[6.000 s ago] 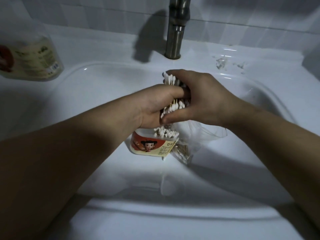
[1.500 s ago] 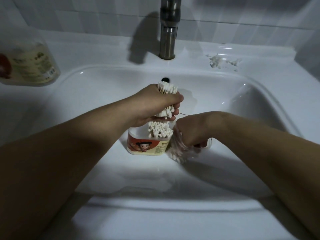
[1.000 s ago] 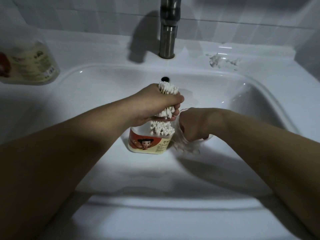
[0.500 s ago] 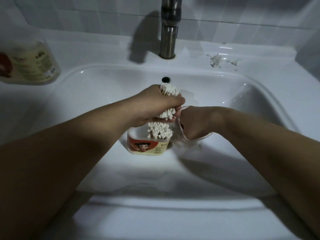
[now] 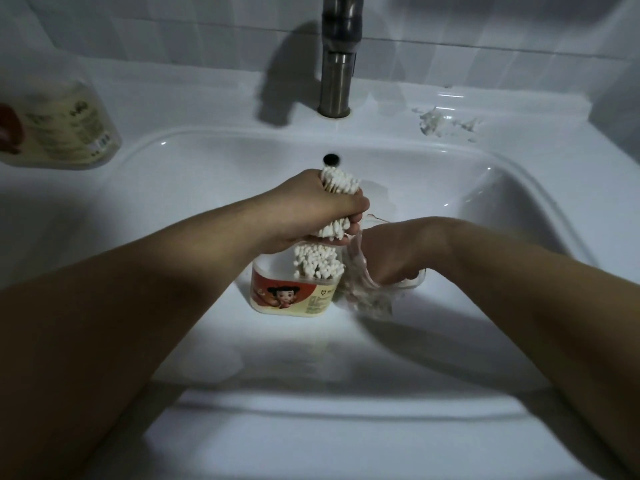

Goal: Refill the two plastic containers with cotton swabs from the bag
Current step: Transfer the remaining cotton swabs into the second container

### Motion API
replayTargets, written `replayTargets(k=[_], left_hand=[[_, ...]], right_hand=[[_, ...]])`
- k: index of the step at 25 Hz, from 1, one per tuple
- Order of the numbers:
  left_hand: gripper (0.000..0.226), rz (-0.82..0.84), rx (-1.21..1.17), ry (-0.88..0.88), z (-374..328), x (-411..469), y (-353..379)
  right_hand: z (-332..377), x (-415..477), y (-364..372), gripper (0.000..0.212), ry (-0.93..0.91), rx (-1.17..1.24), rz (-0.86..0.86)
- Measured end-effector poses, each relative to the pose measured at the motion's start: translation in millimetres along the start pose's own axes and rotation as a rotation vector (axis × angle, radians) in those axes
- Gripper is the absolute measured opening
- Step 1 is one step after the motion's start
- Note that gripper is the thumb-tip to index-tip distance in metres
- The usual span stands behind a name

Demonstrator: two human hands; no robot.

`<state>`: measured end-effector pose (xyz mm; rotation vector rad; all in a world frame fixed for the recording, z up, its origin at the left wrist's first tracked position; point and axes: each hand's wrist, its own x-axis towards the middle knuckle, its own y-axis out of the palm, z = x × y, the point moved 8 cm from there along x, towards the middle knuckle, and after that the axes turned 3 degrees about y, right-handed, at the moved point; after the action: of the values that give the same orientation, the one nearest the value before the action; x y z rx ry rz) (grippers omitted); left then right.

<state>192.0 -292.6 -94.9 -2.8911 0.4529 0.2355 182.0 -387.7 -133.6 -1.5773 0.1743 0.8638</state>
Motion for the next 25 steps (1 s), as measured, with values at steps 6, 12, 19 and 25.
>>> replayTargets(k=[6, 12, 19, 25], left_hand=[[0.012, -0.002, 0.036, -0.013, 2.0, -0.4, 0.8], [0.014, -0.031, 0.081, 0.017, -2.3, -0.1, -0.9], [0.020, -0.047, 0.149, 0.055, -3.2, 0.3, -2.3], [0.017, -0.060, 0.114, 0.070, -10.1, -1.7, 0.1]], right_hand=[[14.7, -4.7, 2.2, 0.032, -0.044, -0.137, 0.000], [-0.7, -8.4, -10.0, 0.034, 0.024, -0.189, -0.006], [-10.3, -28.5, -38.6, 0.032, 0.056, -0.005, -0.168], [-9.9, -34.6, -47.1, 0.026, 0.025, -0.009, -0.268]])
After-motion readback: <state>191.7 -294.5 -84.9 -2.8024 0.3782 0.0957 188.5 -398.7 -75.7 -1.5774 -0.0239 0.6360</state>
